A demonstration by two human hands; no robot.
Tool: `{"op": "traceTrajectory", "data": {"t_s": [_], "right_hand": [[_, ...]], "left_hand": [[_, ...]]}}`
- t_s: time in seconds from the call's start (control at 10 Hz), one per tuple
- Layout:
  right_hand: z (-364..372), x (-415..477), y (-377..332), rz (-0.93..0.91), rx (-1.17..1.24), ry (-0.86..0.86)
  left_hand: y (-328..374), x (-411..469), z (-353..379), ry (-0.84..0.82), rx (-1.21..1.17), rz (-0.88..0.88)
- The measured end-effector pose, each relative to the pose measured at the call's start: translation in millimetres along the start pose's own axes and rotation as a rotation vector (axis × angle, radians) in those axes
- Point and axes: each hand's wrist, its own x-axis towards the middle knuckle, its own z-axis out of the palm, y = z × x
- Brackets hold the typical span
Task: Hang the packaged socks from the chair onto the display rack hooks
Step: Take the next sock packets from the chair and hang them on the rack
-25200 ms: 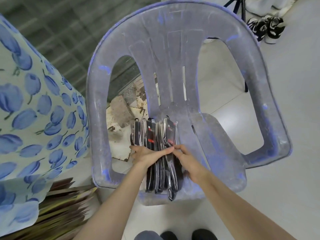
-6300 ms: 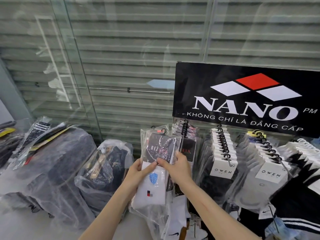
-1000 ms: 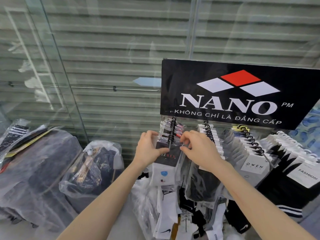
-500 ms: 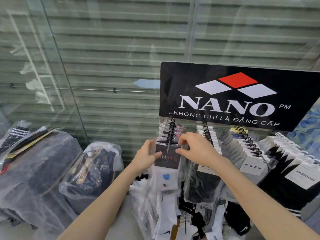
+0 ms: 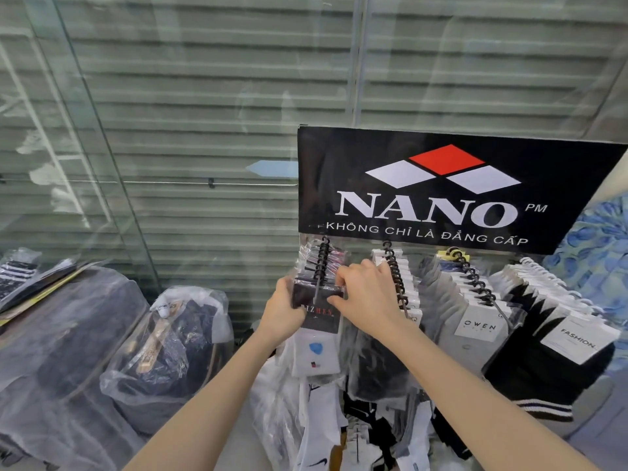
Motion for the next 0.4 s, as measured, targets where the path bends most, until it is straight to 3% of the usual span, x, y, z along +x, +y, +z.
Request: {"op": "traceTrajectory", "data": {"t_s": [0.2,0.4], "right_hand": [[-4,-11,-5,-0.015,-0.004,-0.007],[-19,-32,-8,-0.051,0.022,0.122]], "left_hand": [[-8,2,-4,0.023,-0.018,-0.004],[-7,-5,-6,0.078,0.022,-0.018]]}}
